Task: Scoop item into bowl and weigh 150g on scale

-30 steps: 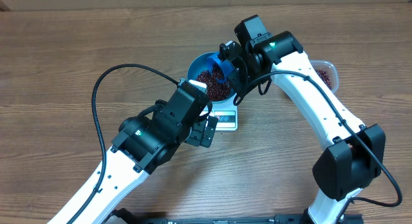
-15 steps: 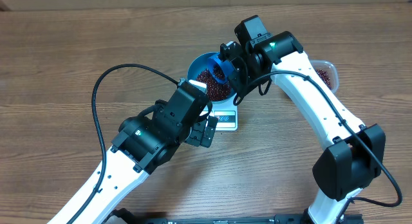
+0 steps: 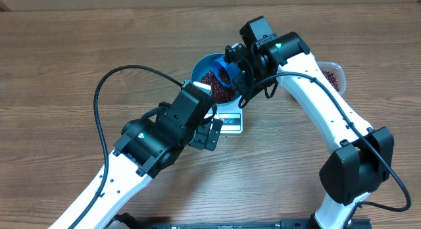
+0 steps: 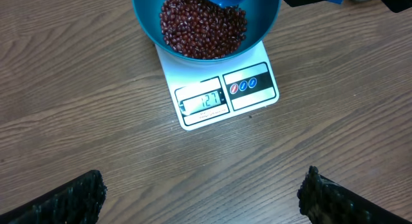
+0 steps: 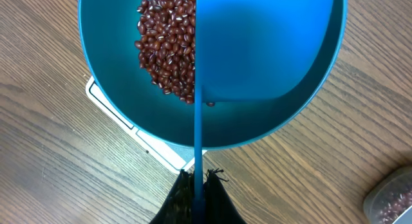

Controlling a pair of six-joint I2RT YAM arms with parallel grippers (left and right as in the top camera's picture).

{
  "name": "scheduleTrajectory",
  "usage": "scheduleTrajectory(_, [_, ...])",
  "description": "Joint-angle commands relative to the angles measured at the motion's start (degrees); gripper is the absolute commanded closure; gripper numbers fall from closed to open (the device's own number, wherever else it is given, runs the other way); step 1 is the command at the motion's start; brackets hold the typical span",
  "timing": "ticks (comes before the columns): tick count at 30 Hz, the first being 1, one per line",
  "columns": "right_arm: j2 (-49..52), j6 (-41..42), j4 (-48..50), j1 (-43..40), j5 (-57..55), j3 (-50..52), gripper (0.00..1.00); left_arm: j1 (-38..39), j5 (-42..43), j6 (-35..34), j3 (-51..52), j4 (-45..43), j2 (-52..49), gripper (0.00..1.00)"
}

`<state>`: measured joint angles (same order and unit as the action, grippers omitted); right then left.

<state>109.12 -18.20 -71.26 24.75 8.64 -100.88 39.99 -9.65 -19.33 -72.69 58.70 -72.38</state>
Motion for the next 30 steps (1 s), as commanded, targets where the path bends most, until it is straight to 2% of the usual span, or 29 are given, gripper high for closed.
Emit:
scheduleTrajectory(1, [-2.4, 0.4, 0.0, 0.3, 0.7, -1.6, 0.96, -0.3, 0.1, -0.2, -0.2, -0.2, 0.8, 0.0])
scheduleTrajectory(6, [-2.4, -1.8, -0.5, 0.3, 1.2, -1.6, 0.96, -0.3, 0.1, -0.1, -0.2, -0.2, 0.8, 0.0])
scheduleTrajectory(21, [-2.5, -1.1, -0.8, 0.3, 0.9, -1.6, 0.96, -0.3, 0.1, -0.2, -0.2, -0.2, 0.8, 0.01])
scheduleTrajectory(30, [-4.0, 0.2, -1.2, 0.3, 4.3, -1.6, 0.96, -0.3, 0.1, -0.2, -0.2, -0.2, 0.8, 0.0])
